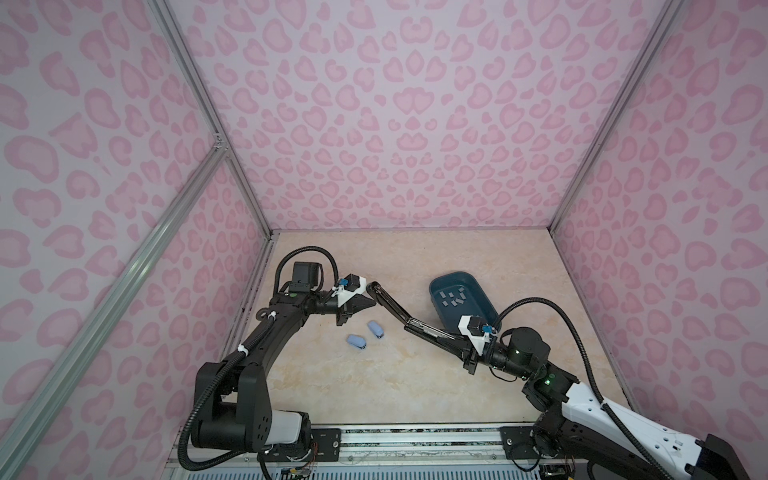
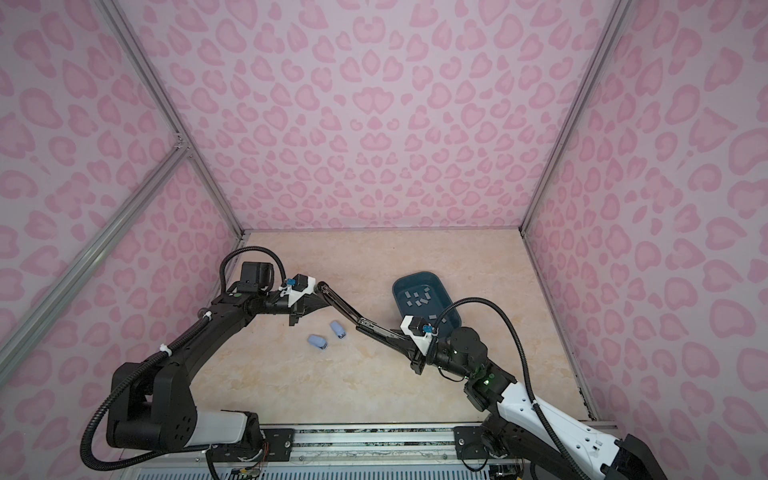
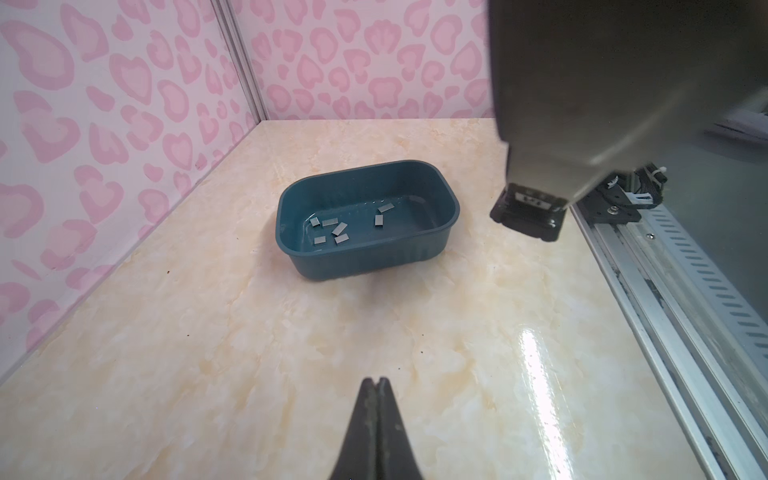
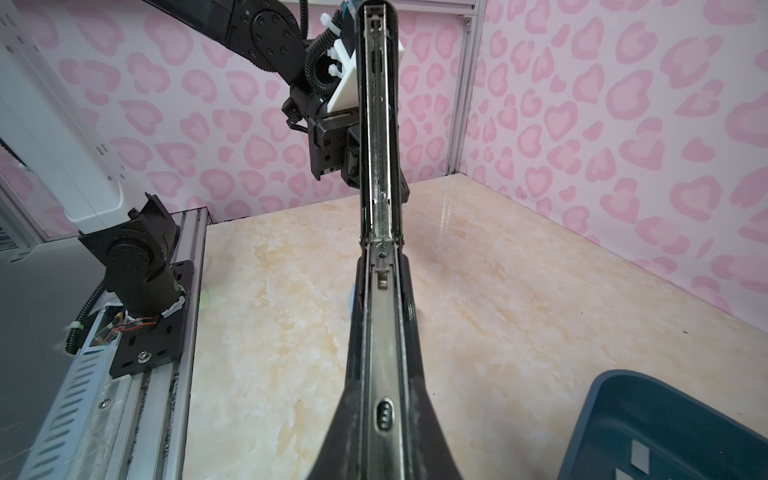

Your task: Load the staples into the stapler

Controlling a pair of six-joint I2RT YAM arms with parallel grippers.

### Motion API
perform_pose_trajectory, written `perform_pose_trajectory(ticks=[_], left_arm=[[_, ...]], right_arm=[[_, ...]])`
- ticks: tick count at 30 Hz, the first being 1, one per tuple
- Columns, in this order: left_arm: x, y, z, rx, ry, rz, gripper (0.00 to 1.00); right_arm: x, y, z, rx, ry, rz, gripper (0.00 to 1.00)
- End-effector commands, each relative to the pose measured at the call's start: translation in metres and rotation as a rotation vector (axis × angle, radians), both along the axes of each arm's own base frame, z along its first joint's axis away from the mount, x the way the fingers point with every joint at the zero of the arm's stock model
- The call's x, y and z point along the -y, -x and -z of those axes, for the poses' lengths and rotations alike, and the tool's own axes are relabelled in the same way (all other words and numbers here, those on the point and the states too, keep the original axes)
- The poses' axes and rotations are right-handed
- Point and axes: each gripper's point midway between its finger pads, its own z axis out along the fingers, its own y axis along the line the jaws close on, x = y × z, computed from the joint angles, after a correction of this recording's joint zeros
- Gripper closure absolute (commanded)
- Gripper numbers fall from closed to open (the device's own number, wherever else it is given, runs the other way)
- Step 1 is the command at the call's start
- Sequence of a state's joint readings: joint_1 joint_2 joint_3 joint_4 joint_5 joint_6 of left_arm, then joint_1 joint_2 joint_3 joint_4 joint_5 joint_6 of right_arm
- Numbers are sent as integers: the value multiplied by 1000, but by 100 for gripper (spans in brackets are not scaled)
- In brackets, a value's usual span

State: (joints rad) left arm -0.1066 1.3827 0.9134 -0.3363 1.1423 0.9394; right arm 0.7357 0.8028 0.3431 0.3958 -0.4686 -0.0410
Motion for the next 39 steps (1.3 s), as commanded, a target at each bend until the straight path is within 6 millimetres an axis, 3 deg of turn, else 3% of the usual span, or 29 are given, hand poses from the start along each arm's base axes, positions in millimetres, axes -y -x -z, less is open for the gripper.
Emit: perform_pose_trajectory(ticks=[1, 3, 6, 10, 15, 19, 23, 29, 34, 39], left_arm=[[-3, -7, -16, 70, 8, -59, 86], [-8, -19, -25, 83, 4, -161, 80], [-20, -33, -44, 101, 10, -326, 79], [-29, -37, -74, 140, 31, -483, 75], [-24, -39, -92, 116, 54, -640, 72], [-14, -44, -84, 14, 105, -693, 70], [3, -49, -61, -26, 108, -712, 72], [-10, -69, -48, 8, 71, -845, 74], [23, -60, -50, -30, 119, -711, 74], [60, -59, -31, -65, 103, -601, 74]], right_arm=[[6, -21, -16, 11, -44, 117, 100], [9, -30, -12, -5, -30, 168, 100], [3, -32, -7, -17, -9, 158, 100], [-11, -34, -2, -39, 30, 167, 100], [-28, -49, 9, -76, 95, 377, 100], [-33, -69, 30, -147, 88, 499, 100], [-36, -79, 55, -171, 84, 559, 100], [-39, -82, 65, -181, 62, 585, 100], [-50, -85, 80, -200, 65, 608, 100], [-60, -86, 92, -198, 68, 632, 100]])
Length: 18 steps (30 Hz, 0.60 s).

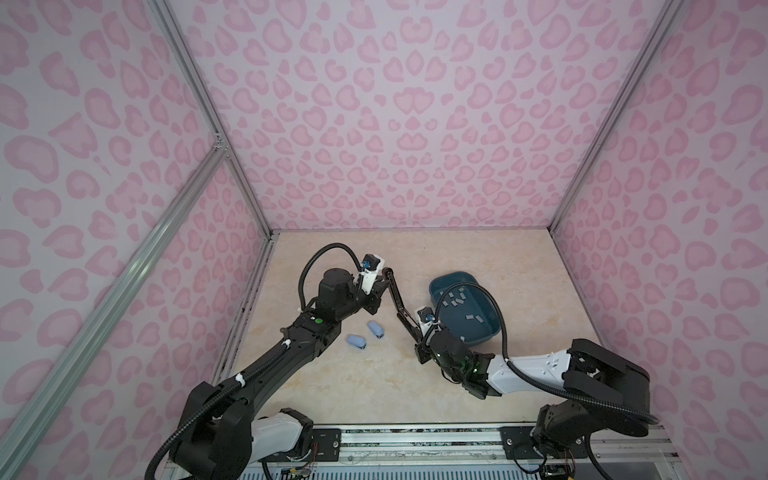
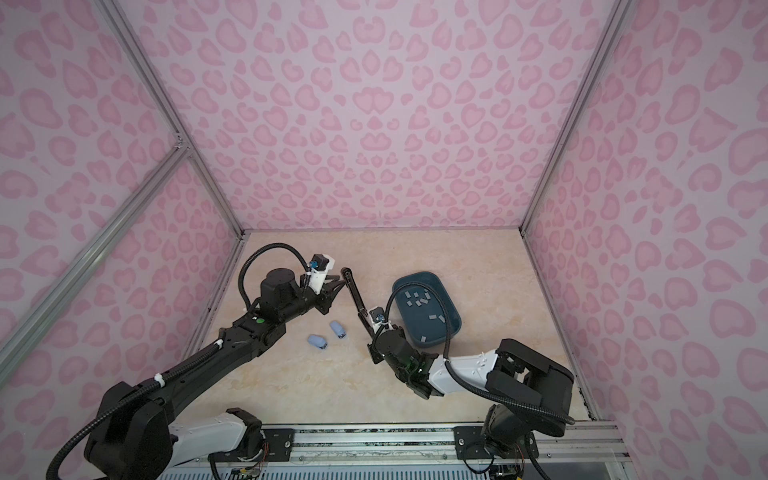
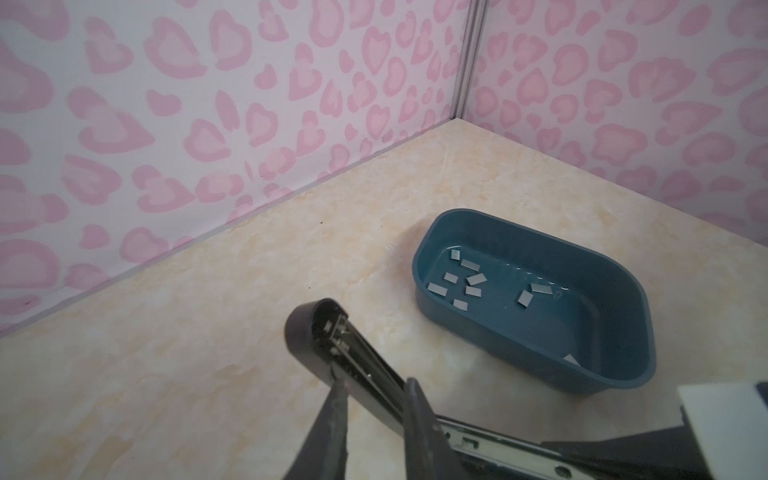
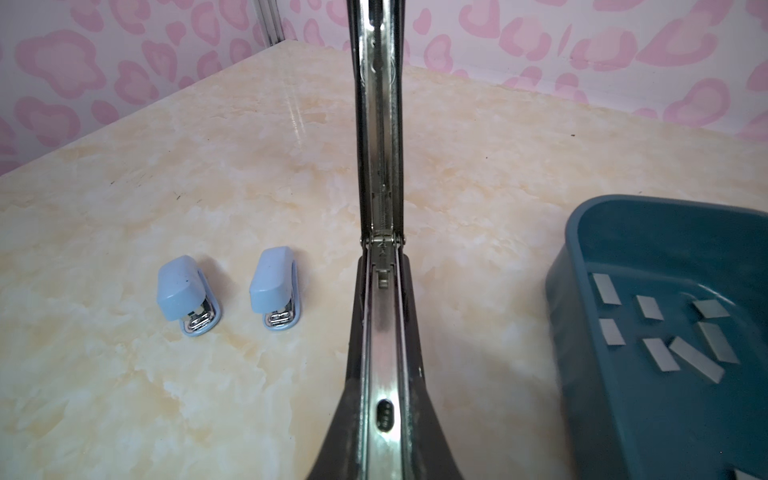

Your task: Load the staples into the stapler

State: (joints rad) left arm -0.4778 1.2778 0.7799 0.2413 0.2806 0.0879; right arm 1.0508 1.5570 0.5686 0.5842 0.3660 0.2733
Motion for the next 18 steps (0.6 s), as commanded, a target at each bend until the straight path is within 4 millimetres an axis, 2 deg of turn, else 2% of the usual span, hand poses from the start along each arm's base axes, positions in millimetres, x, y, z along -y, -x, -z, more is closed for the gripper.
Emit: perform_pose_trajectory(ticks=[1, 8, 11, 18], left_arm=[[20, -8, -5, 28, 47, 55, 75], [23, -47, 45, -68, 9, -19, 78], [19, -61, 60, -103, 22, -49, 78], [21, -70, 68, -119, 30, -34, 79]], right_arm=[[-6, -9, -22, 77, -95, 71, 100], [3, -3, -12, 84, -100, 135, 100], [7, -1, -5, 75, -109, 143, 100], [9, -1, 8, 58, -116, 158, 100]])
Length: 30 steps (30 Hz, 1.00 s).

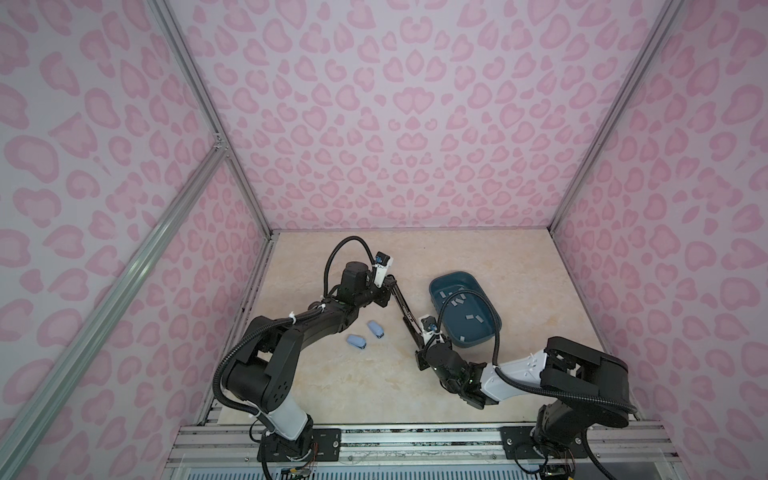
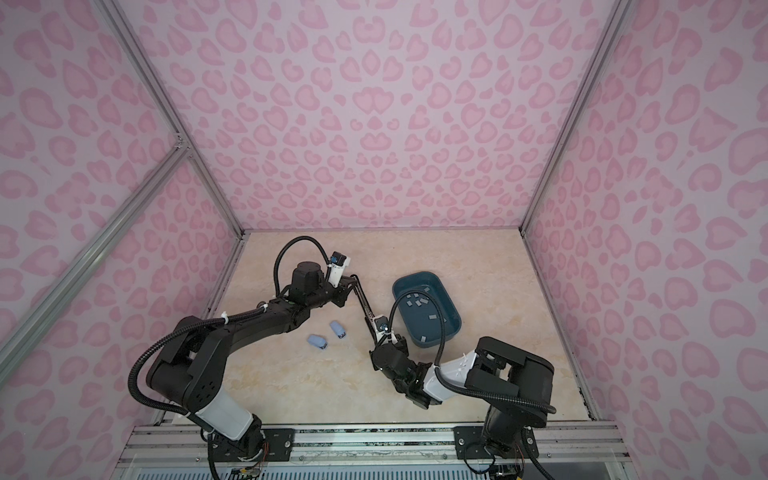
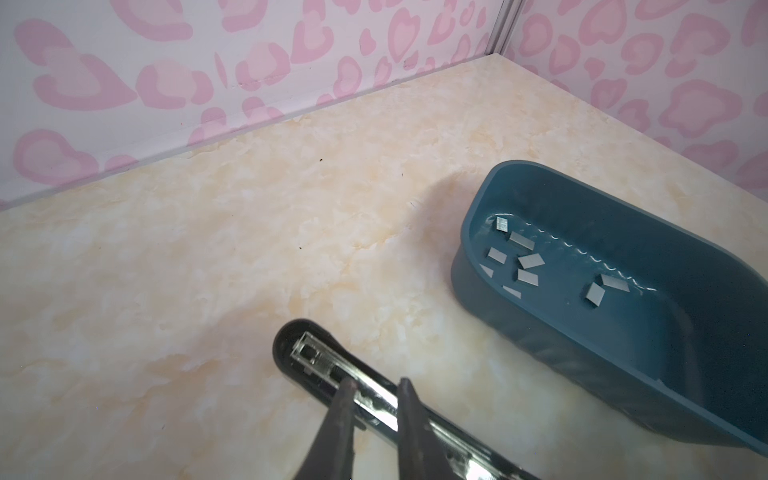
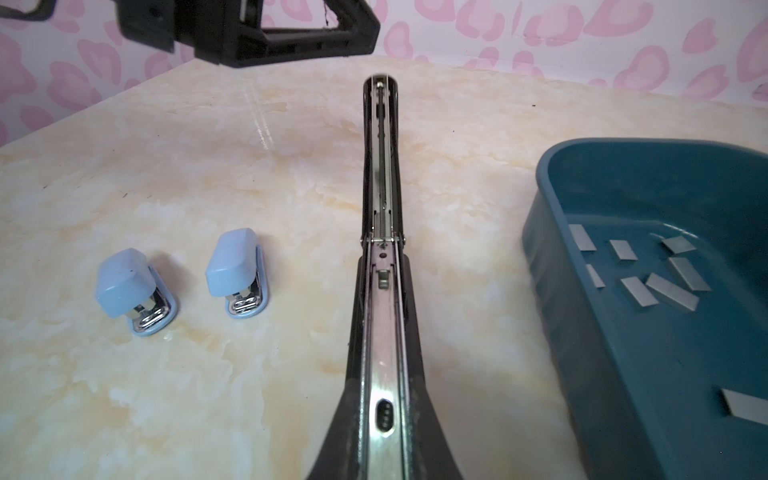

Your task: Load the staples into the stapler

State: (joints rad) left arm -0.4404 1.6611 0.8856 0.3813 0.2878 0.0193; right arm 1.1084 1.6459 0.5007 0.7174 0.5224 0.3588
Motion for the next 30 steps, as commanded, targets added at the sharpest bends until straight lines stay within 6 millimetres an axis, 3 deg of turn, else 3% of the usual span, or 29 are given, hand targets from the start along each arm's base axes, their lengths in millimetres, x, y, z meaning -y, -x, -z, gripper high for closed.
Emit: perform_pose_trajectory(ticks=[1, 6, 9, 15, 18, 22, 23, 25, 28, 30], left_arm=[[9, -9, -16, 49, 44, 21, 79], [5, -9, -19, 56, 45, 19, 78], [0, -4, -31, 81, 42, 14, 78], [-15, 7, -70, 140, 51, -37, 74], [-34, 6, -89, 146, 62, -153, 65], [-49, 15, -119, 146, 138, -180, 65], [-54, 18, -130, 140, 170, -190, 58], [-69, 21, -148, 128, 228, -247, 32], [-93, 26, -169, 78, 291, -345, 5], [-103, 30, -183, 47, 335, -369, 2]], right_arm=[[-5, -8, -16, 46, -99, 45, 100], [-4, -11, -11, 61, -90, 73, 100], [-6, -14, -5, 67, -63, 87, 100], [-7, -21, 9, 108, -46, 119, 100], [-9, -20, 10, 135, -14, 132, 100], [-10, -18, 12, 153, -1, 134, 89], [-9, -17, 12, 155, -6, 134, 85], [-6, -17, 11, 162, -10, 135, 75], [-2, -14, 6, 172, -6, 125, 61], [-1, -12, 1, 178, -6, 113, 53]])
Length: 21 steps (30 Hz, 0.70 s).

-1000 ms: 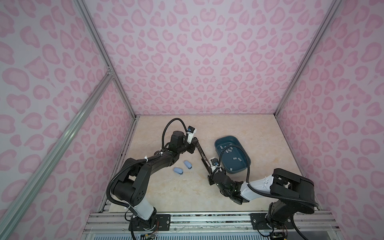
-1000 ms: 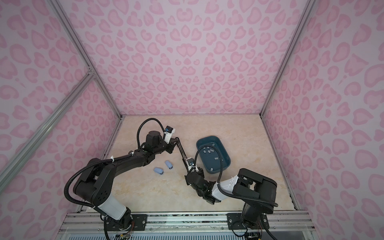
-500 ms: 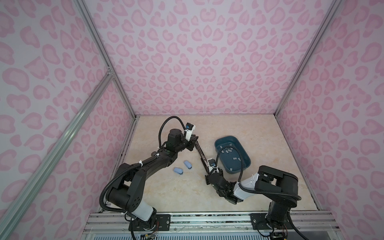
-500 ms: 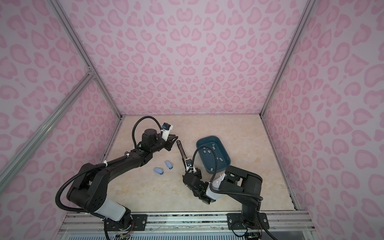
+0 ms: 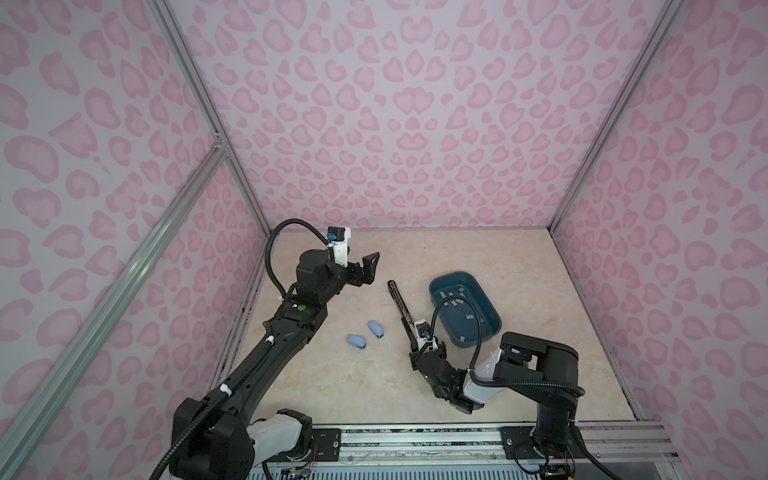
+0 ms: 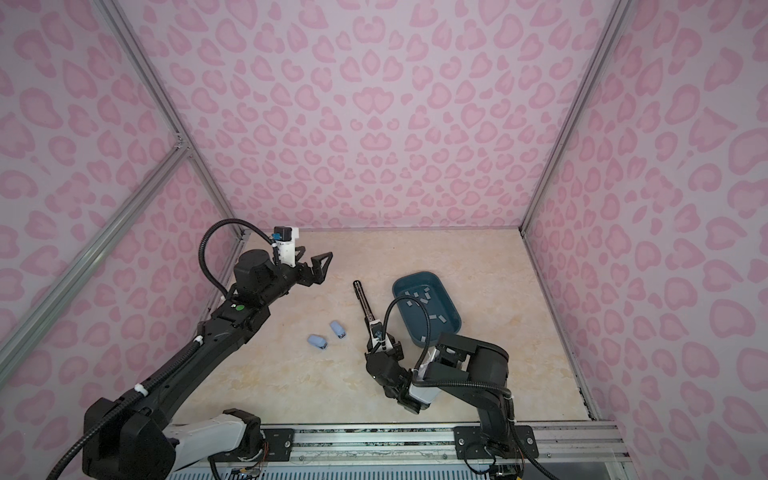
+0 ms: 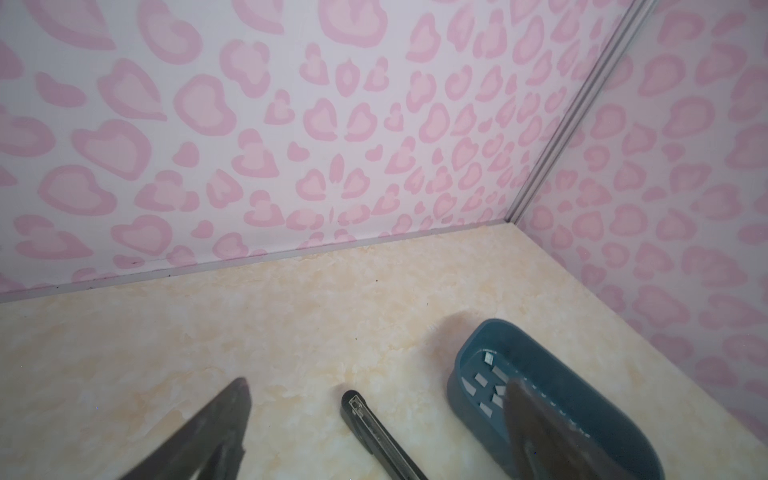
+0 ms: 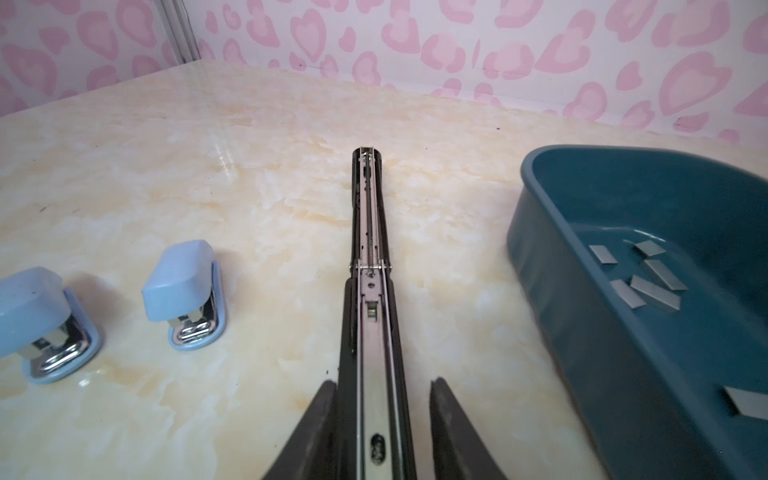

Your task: Load the staples into the stapler

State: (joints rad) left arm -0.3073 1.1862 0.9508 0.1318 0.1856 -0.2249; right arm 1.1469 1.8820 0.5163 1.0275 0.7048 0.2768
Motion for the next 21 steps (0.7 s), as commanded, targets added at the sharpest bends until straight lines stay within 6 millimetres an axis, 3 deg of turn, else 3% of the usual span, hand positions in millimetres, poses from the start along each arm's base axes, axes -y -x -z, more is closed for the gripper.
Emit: perform_pose_trajectory(ticks=[1, 8, 11, 15, 18, 21], left_arm=[[-13, 9, -15, -88, 104, -24, 2], [-27, 7, -58, -27, -16, -60, 2], [-41, 3, -74, 11, -70, -139, 3], [-28, 22, -91, 134, -249, -1, 3], [-34, 28, -77, 166, -442, 12, 4], [-28, 32, -29, 196, -694, 88, 1]], right_arm=[[3, 1, -16, 43, -29, 4, 50], [-11, 16, -32, 39, -32, -108, 39], [-15, 23, -39, 30, -60, -162, 36], [-13, 30, -54, 42, -100, -209, 34], [-13, 29, -63, 45, -94, -229, 31], [-12, 24, -72, 36, -141, -277, 31]])
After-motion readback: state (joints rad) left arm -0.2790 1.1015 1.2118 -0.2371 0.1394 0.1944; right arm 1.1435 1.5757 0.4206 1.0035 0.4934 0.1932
